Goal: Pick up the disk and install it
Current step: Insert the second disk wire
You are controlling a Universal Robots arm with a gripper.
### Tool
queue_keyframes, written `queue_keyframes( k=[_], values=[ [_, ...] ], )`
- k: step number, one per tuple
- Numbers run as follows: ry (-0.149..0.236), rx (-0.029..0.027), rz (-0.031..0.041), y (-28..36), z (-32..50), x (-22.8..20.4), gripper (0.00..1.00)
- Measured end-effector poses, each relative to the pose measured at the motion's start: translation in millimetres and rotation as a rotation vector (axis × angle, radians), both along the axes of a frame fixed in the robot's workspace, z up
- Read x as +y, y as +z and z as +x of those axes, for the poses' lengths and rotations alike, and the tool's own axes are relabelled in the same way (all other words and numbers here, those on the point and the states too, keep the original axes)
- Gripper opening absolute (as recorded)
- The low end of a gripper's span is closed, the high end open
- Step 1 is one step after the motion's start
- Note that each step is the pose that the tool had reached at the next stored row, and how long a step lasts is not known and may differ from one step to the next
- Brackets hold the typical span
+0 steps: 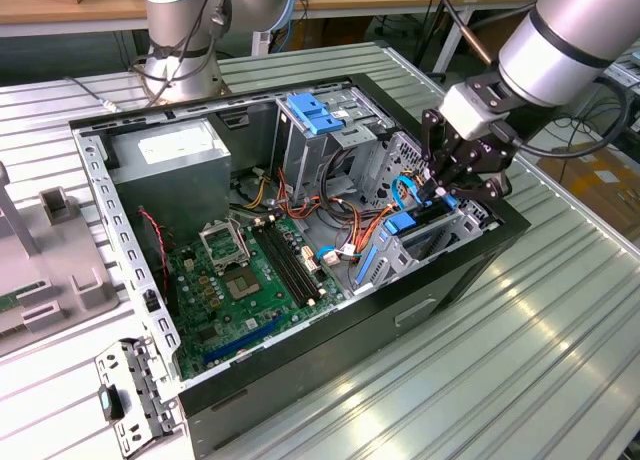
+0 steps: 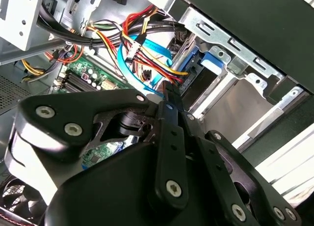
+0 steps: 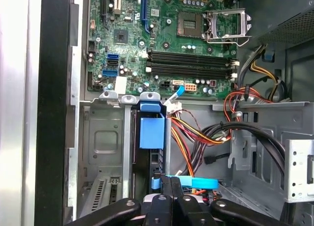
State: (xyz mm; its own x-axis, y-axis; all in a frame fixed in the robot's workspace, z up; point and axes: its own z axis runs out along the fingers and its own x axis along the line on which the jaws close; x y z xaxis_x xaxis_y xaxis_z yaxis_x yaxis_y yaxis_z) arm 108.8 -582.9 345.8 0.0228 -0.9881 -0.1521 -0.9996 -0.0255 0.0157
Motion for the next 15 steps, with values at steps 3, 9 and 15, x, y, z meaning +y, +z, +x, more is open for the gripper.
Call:
queue_keyframes(
  k=[3,9,15],
  values=[
    [0.000,0.0013,0.0003,-1.2,1.4,0.0,0.11],
    [0.000,0.0032,0.0004,-4.0,3.9,0.0,0.11],
    [0.000,0.0032,0.0055,3.9,3.9,0.0,0.11]
  ],
)
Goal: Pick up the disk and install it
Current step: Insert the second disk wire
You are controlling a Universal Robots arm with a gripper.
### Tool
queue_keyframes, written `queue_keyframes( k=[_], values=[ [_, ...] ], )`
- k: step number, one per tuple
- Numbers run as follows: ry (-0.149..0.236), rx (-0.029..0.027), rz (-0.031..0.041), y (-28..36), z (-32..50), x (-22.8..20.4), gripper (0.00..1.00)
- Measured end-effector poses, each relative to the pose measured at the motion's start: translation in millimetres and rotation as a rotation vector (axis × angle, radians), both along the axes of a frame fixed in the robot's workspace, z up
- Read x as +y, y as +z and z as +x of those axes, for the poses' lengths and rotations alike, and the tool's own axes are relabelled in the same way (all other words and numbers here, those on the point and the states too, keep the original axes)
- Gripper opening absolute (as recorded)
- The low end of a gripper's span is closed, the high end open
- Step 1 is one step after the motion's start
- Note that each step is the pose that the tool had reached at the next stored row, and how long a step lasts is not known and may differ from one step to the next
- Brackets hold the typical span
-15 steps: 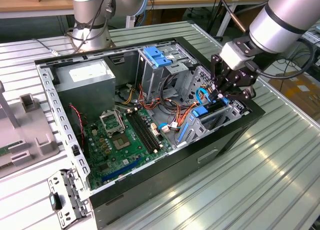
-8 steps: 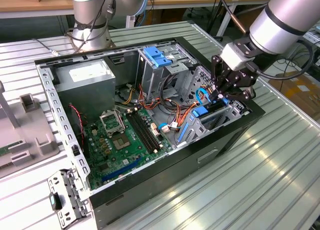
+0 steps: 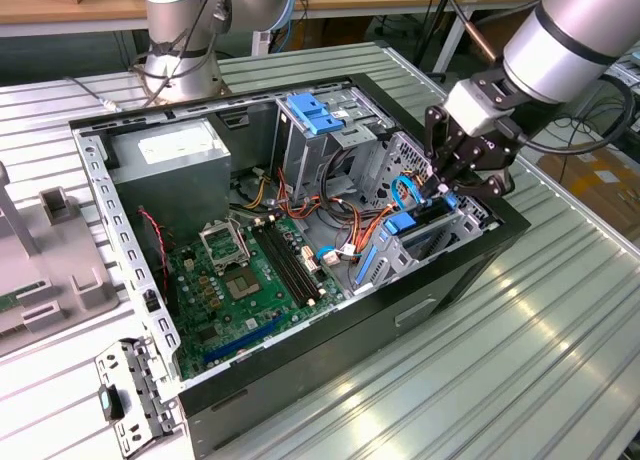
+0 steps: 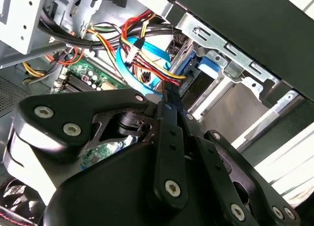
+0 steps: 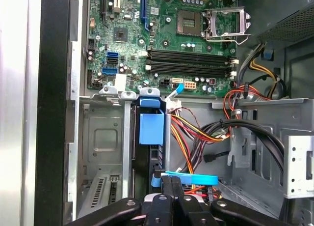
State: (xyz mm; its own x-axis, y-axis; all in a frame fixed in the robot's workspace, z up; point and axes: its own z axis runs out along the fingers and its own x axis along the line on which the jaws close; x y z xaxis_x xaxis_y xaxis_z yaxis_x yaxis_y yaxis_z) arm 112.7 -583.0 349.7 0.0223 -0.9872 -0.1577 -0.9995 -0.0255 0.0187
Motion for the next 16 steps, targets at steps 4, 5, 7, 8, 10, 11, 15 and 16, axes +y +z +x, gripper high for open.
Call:
queue_keyframes(
  k=[4,5,7,8,10,11,15,16],
  values=[
    [0.000,0.0000,0.0082,2.6,0.0,-0.4,0.11],
    [0.000,0.0000,0.0137,3.1,0.0,-1.0,0.11],
    [0.000,0.0000,0.0201,3.7,0.0,-1.6,0.11],
    [0.000,-0.0001,0.0235,4.1,0.0,-1.8,0.11],
    [0.000,0.0000,0.0305,5.2,0.0,-2.1,0.11],
    [0.000,0.0000,0.0341,6.1,0.0,-2.1,0.11],
    [0.000,-0.0001,0.0472,6.8,0.0,-5.2,0.11],
    [0.000,0.0000,0.0502,6.7,0.0,-8.7,0.11]
  ],
)
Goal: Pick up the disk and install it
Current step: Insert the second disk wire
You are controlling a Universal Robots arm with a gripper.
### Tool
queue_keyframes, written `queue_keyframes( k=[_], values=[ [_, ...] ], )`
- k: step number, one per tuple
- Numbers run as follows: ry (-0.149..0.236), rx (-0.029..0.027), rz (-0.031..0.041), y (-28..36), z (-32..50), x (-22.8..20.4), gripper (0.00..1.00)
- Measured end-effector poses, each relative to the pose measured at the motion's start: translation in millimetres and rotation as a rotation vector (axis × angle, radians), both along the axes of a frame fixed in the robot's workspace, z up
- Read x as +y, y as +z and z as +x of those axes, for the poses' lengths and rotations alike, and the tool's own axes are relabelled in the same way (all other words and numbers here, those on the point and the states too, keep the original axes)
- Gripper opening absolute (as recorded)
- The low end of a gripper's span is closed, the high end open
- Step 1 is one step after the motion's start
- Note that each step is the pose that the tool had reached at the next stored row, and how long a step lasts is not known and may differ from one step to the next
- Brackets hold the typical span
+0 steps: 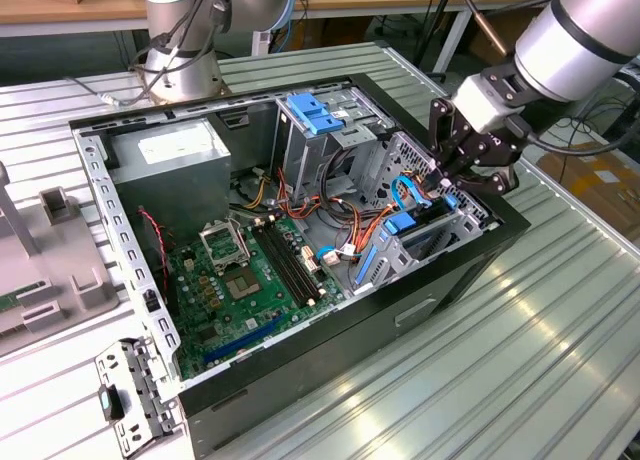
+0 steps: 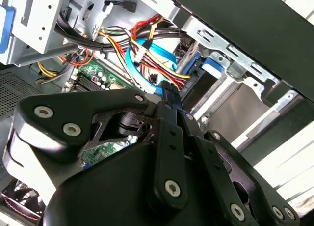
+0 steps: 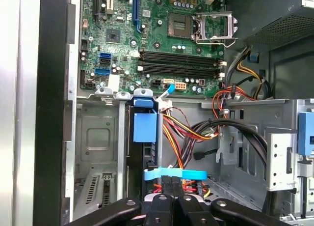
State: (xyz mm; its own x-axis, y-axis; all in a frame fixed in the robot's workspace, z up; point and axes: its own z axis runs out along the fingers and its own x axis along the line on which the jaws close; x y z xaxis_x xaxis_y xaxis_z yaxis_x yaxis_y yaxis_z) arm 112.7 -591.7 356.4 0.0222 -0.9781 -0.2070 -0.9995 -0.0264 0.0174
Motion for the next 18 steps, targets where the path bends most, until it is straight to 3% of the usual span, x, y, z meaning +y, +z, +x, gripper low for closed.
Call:
queue_keyframes(
  k=[2,4,18],
  values=[
    [0.000,0.0000,0.0017,-0.1,0.0,-4.0,0.11],
    [0.000,0.0002,0.0021,-0.8,0.0,-5.3,0.11],
    [0.000,0.0029,0.0020,-11.1,0.0,-6.1,0.11]
  ],
)
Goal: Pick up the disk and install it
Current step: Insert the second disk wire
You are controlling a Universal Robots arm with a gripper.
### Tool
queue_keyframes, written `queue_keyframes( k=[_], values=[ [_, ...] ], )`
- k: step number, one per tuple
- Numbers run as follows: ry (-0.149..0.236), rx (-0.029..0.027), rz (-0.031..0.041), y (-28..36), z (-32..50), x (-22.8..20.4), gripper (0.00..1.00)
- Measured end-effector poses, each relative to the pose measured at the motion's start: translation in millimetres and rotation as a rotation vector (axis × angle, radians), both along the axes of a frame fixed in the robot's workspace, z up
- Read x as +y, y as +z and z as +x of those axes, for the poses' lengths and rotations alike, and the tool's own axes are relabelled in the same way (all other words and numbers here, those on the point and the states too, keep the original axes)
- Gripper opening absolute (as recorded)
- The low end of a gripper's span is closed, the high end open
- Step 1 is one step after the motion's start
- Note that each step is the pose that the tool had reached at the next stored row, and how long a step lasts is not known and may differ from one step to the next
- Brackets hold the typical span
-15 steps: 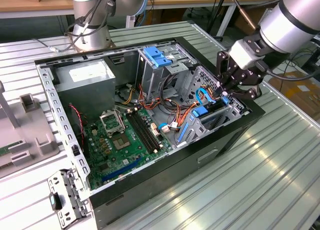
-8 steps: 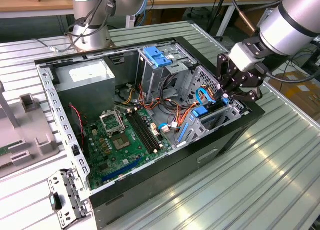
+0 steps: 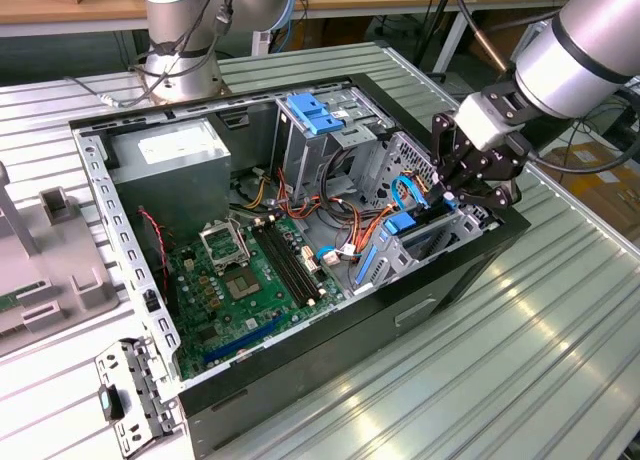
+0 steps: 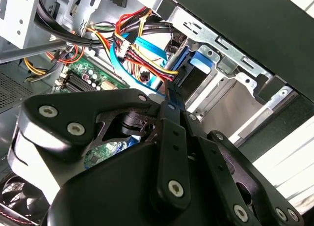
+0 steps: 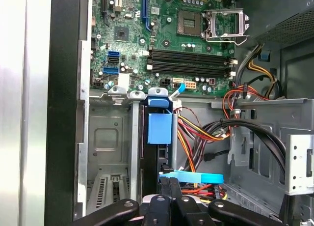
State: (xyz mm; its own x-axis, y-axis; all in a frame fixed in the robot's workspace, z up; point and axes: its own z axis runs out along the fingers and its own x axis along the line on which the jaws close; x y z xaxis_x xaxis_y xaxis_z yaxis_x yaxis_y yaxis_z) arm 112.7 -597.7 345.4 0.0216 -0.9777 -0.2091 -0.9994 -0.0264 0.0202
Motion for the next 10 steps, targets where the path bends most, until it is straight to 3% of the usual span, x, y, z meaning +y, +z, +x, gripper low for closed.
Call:
queue_keyframes(
  k=[10],
  values=[
    [0.000,0.0007,0.0003,-4.0,0.1,-0.3,0.11]
  ],
)
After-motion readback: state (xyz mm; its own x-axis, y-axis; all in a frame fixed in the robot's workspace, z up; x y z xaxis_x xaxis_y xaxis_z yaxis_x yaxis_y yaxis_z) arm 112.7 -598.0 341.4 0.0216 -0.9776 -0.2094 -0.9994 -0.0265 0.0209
